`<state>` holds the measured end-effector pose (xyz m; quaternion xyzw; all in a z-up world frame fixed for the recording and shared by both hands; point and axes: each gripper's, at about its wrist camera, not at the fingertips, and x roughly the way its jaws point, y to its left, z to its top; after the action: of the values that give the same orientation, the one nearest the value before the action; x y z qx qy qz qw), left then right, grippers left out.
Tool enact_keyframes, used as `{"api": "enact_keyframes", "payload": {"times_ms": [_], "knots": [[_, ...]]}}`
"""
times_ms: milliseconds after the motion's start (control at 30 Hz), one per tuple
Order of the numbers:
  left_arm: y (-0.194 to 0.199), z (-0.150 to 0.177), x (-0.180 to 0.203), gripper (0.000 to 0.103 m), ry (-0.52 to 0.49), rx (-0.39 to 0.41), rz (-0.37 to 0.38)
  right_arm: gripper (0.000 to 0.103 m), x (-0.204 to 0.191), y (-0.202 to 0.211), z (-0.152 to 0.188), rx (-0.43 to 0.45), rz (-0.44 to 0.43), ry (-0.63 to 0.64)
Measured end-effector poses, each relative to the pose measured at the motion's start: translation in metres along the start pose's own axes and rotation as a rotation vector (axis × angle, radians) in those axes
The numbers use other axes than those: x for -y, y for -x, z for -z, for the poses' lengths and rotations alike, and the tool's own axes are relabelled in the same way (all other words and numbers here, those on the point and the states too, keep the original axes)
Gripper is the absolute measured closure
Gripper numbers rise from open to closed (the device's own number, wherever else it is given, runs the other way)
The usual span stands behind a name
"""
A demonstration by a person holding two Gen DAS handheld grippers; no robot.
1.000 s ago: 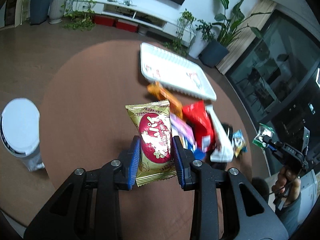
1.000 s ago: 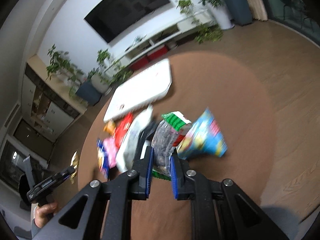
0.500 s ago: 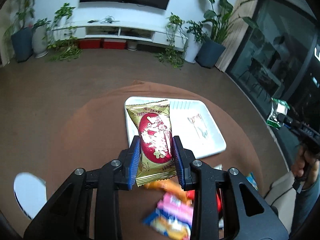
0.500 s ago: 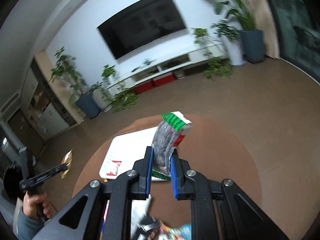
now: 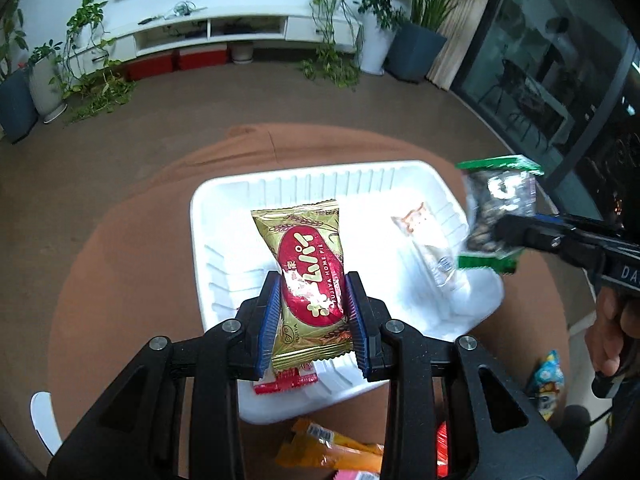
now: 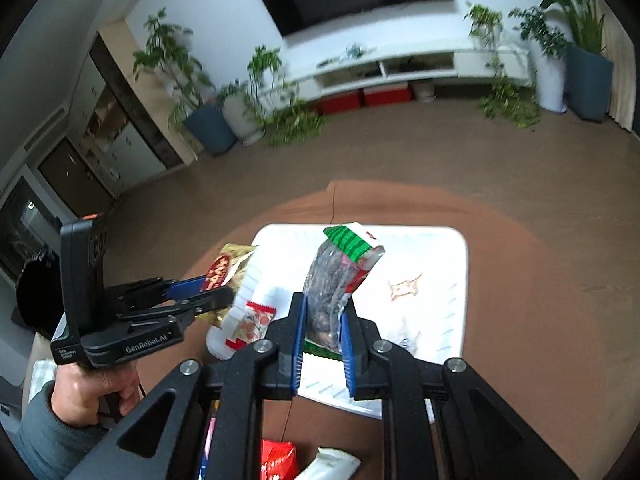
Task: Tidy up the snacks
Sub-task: 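Carry both packets to the white tray and release them inside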
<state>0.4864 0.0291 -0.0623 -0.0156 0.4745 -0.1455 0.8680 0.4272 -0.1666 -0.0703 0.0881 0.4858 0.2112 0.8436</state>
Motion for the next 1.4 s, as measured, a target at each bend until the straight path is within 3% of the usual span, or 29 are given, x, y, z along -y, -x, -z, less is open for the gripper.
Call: {"api": "enact_keyframes", "payload": {"times_ms": [167, 400, 733, 833, 1100, 1167, 1200, 1267, 1300, 1400], "knots": [[-0.035, 0.001, -0.002, 0.074, 0.006, -0.044, -0.019, 0.086, 0.010, -0.042, 0.005, -0.092, -0.003, -0.034], [-0.065, 0.010, -0.002, 0.073, -0.012, -0.102, -0.051, 0.085, 0.029, -0.070, 0.010, -0.152, -0.005, -0.073], [-0.063, 0.014, 0.004, 0.073, -0.026, -0.104, -0.054, 0.083, 0.045, -0.081, 0.017, -0.184, 0.011, -0.100], [-0.059, 0.014, 0.007, 0.073, -0.026, -0.103, -0.059, 0.076, 0.051, -0.084, 0.021, -0.198, 0.018, -0.094], [-0.054, 0.011, 0.009, 0.073, -0.017, -0.096, -0.053, 0.071, 0.051, -0.081, 0.021, -0.194, 0.037, -0.088], [-0.048, 0.010, 0.009, 0.073, -0.012, -0.084, -0.057, 0.066, 0.051, -0.076, 0.021, -0.189, 0.045, -0.082], [-0.045, 0.010, 0.008, 0.071, -0.007, -0.079, -0.060, 0.063, 0.051, -0.073, 0.020, -0.183, 0.050, -0.080], [-0.036, 0.009, 0.008, 0.057, 0.003, -0.063, -0.066, 0.046, 0.051, -0.065, 0.018, -0.168, 0.067, -0.078], [-0.031, 0.009, 0.008, 0.046, 0.006, -0.051, -0.066, 0.042, 0.050, -0.061, 0.016, -0.160, 0.076, -0.078], [-0.008, 0.009, 0.010, 0.027, 0.007, -0.012, -0.065, 0.029, 0.050, -0.044, 0.011, -0.130, 0.092, -0.083]]}}
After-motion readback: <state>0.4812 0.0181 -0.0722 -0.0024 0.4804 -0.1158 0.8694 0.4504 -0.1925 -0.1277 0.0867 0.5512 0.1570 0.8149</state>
